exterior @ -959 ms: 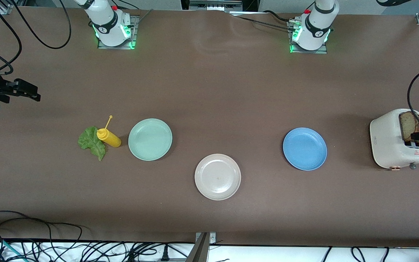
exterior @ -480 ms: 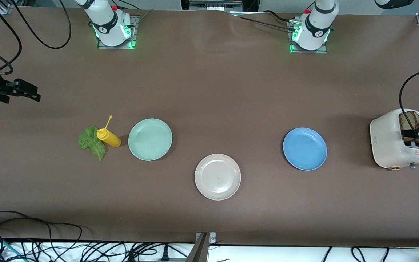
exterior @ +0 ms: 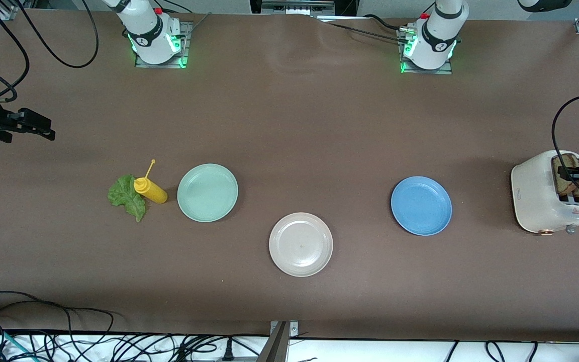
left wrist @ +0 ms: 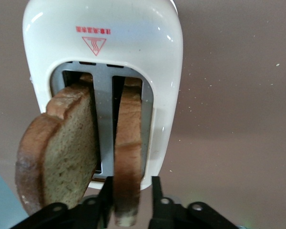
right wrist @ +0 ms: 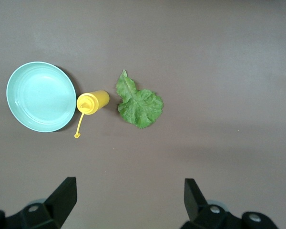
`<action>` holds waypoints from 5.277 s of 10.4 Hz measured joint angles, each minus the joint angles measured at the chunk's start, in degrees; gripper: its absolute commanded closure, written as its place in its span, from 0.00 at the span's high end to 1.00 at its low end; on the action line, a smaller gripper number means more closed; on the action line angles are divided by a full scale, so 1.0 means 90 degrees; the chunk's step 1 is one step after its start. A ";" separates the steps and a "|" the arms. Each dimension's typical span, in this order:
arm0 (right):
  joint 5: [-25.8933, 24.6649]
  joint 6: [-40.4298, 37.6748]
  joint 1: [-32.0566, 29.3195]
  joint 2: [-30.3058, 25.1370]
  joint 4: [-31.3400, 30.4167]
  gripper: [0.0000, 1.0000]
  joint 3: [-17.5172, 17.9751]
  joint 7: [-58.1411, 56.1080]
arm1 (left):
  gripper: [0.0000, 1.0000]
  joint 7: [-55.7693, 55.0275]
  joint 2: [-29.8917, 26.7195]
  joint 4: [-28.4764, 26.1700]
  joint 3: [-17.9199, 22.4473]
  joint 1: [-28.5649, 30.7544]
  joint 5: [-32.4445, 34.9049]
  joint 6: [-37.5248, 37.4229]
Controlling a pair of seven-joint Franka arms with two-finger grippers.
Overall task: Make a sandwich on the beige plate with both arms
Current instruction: 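Reach the left gripper into the toaster and grasp a bread slice, then lift the bread slice up out of the toaster with the left gripper, then carry the bread slice over the beige plate and lower it, then open the left gripper to release the bread onto the beige plate, then retract the left gripper while the right gripper reaches the lettuce leaf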
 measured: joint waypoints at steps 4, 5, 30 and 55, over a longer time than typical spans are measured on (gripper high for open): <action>0.0000 0.0000 0.0001 0.0001 0.0002 1.00 0.0001 0.0000 | 0.00 0.0010 -0.0121 0.0018 0.0000 -0.0002 0.0021 -0.0011; 0.0000 0.0000 0.0000 0.0002 0.0003 1.00 0.0001 0.0000 | 0.00 0.0014 -0.0259 0.0069 -0.0002 -0.0002 0.0021 -0.0074; 0.0013 0.0001 -0.0036 0.0176 0.0029 1.00 -0.0057 0.0015 | 0.00 -0.5036 0.1719 0.0908 -0.0210 -0.4716 -0.6888 0.5119; 0.0288 0.1340 -0.0072 0.2701 0.0875 1.00 -0.0189 -0.0619 | 1.00 -0.5061 0.0548 0.1038 0.0238 -0.3968 -0.2994 0.2825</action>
